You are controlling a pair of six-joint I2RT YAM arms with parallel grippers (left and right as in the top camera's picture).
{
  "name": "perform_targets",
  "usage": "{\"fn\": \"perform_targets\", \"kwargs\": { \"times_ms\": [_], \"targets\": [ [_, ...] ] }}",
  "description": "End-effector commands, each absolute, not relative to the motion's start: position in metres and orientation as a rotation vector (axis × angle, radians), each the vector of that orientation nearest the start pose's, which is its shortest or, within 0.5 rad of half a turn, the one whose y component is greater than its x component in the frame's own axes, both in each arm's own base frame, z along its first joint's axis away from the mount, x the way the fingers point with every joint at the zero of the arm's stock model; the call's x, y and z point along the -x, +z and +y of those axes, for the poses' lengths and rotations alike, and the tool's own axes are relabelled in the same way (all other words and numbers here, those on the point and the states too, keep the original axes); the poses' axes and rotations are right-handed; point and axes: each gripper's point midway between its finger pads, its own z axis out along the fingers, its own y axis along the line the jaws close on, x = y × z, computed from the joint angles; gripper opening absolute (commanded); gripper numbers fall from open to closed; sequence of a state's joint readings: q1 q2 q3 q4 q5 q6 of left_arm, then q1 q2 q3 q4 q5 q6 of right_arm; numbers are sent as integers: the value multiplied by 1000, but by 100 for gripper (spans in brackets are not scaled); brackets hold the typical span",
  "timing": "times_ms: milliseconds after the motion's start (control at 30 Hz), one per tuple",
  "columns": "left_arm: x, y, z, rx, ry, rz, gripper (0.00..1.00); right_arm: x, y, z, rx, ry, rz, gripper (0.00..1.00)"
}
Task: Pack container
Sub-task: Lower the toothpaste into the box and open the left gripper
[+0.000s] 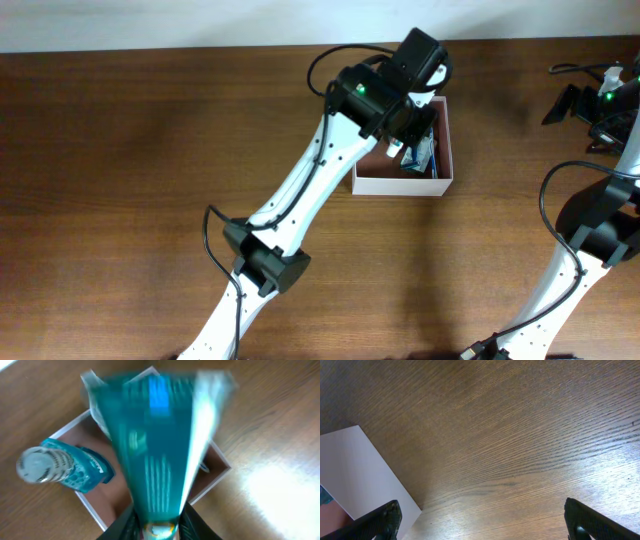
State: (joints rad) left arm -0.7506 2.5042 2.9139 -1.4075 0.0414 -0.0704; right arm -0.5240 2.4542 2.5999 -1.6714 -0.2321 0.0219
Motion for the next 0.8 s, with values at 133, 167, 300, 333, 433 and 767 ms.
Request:
{"fn": "perform_targets", "kwargs": {
  "times_ms": [133,167,300,333,433,767],
  "targets": [
    [-414,182,-396,-924,-314,2489,35,-425,138,-202,-797,307,2910,99],
    [-414,179,-396,-927,-311,2497,40,-425,138,-202,-797,307,2910,99],
    [-415,178,-394,-923,-308,2501,48,-425,138,-201,-796,308,2911,99],
    [-415,178,-394,-922,-308,2501,51,-425,138,-201,-797,308,2911,99],
    [-414,178,-392,-924,-304,2511,54,-425,138,-201,-796,307,2911,99],
    [-405,221,-372,-895,-312,2486,66,-425,138,-201,-797,308,2911,99]
  ]
}}
